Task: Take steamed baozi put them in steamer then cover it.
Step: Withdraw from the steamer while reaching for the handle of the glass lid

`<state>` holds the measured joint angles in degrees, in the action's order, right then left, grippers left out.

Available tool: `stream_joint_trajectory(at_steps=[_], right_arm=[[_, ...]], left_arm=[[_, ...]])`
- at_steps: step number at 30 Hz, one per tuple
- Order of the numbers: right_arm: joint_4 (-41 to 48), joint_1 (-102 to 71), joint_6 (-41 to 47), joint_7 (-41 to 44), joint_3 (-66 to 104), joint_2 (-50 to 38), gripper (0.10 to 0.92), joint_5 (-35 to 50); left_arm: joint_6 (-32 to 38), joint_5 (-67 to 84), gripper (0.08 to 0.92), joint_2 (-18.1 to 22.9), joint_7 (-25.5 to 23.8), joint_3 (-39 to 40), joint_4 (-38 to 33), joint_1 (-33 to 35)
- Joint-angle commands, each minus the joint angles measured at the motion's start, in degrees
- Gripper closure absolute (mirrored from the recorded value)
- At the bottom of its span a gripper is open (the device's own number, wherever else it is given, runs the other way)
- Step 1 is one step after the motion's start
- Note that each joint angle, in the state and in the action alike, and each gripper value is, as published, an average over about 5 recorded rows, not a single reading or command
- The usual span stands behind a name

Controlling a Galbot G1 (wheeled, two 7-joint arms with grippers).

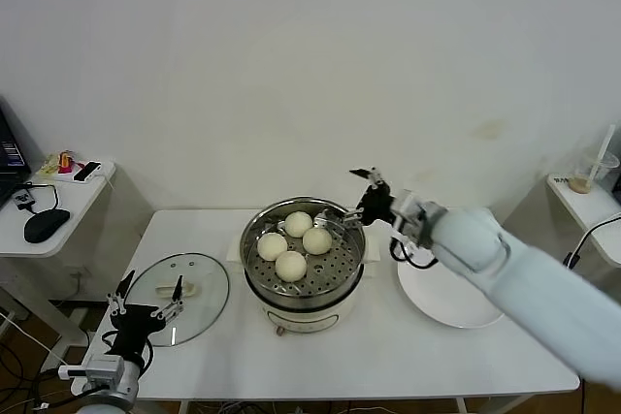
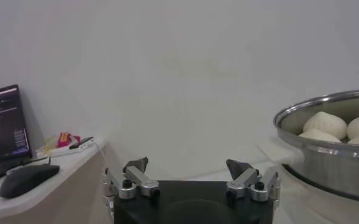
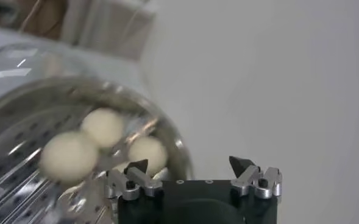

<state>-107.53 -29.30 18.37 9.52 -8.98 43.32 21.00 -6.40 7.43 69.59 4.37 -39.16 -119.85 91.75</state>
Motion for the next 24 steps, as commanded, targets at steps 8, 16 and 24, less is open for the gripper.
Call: stream_joint_trajectory(at_steps=[8, 16, 24], right_arm=[[-5.79, -58.85, -32.02, 1.26, 56.38, 36.60, 0.203, -17.44], [-5.87, -63.85, -30.34, -2.11, 61.52, 40.38, 0.203, -18.42], [-6.34, -65.94, -30.59, -4.03, 64.96, 43.21, 0.203, -20.97]], left_arm=[[1.86, -26.80, 0.177, -3.38, 0.38, 0.53, 6.18, -0.81], [9.63, -55.02, 0.177, -6.74, 0.37, 1.07, 10.30, 2.35], [11.24, -70.02, 0.177, -8.13, 0.09, 1.64, 14.89, 2.47]])
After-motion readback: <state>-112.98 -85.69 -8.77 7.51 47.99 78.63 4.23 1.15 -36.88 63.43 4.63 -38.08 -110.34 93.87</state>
